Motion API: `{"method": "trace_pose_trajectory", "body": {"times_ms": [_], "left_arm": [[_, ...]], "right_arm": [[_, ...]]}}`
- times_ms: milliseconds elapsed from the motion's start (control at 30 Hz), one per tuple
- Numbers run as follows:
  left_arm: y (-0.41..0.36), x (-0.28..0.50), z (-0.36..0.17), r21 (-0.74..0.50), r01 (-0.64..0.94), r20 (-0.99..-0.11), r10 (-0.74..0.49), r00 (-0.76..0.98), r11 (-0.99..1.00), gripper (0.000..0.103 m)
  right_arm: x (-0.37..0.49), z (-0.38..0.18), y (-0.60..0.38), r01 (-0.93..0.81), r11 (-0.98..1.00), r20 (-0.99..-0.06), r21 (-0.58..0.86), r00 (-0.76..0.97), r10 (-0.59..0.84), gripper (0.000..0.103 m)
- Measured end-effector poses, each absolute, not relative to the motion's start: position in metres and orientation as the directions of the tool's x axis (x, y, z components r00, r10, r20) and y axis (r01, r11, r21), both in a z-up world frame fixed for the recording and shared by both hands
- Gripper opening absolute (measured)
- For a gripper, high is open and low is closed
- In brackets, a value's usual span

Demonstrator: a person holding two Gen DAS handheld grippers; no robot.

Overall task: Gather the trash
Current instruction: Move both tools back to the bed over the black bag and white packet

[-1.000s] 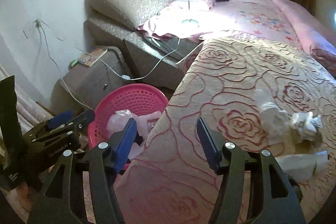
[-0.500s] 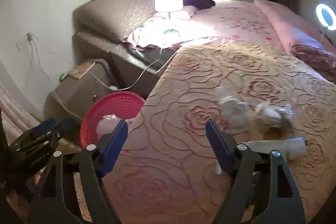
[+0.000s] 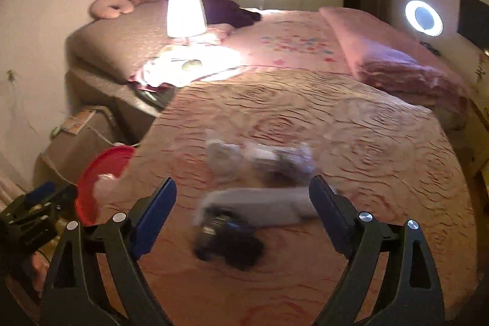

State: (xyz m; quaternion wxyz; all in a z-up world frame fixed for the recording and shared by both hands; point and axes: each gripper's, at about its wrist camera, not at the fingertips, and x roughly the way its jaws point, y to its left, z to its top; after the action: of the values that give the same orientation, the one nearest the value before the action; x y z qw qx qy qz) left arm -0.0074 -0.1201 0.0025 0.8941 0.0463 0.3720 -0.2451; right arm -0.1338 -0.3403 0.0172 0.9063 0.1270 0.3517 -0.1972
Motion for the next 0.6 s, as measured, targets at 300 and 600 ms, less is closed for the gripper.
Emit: {"method": "trace_pose_trajectory", "body": {"times_ms": [300, 600], "left_arm": [[-0.16, -0.034, -0.003, -0.078, 0.574, -0.7, -0.455, 0.551, 0.815, 0.078], [-0.209, -0.064, -0.005, -0.073, 0.706, -0.716, -0.529, 0.454, 0.705, 0.078]], "right_arm": [[-0.168, 0.009, -0.374, 0.509, 0.861, -0.7, 0.02, 0.621, -0.351, 0.086], [-0.188, -0.008, -0.397, 0.546, 0.836, -0.722, 0.056, 0.6, -0.344, 0.086]]}}
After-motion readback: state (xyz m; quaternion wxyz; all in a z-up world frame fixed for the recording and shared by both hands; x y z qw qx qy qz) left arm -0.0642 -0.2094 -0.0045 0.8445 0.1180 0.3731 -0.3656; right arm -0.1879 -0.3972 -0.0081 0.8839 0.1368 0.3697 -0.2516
